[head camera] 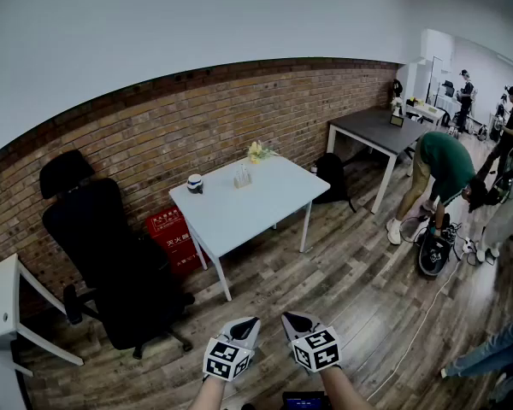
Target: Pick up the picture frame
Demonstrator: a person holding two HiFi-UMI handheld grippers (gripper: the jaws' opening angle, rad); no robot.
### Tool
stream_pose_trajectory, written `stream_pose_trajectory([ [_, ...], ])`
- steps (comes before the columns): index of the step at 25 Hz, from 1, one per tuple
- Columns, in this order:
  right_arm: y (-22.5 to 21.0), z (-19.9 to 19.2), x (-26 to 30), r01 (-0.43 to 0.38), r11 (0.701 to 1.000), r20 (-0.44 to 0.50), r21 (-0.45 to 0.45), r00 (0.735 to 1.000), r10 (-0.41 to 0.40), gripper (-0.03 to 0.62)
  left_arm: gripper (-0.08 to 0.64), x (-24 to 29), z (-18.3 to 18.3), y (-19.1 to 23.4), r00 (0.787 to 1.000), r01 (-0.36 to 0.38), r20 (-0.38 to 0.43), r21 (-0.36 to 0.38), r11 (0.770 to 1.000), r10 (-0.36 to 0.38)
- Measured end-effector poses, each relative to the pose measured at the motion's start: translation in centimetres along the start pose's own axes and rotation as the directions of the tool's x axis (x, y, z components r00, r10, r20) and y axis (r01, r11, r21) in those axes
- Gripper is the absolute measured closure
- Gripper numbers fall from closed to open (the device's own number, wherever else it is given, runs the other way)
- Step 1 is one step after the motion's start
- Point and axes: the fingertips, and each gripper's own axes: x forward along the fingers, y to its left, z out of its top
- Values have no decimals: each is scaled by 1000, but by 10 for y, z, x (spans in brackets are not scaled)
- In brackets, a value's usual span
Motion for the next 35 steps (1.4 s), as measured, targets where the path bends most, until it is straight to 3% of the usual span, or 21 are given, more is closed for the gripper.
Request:
stream_pose_trajectory([
  [10,2,-3,-5,8,1000,-1,-25,1000,-8,585,549,-4,2,-2,1000,-13,6,10,1000,13],
  [21,17,-3,-13,-47,998,5,-32,999,48,584,549,-10,0,-6,1000,-21,-4,15,1000,21],
  [35,11,-16,-24,-23,1000,-9,-21,1000,23,584,549,-9,-10,-18,1000,-5,-23,6,1000,5],
])
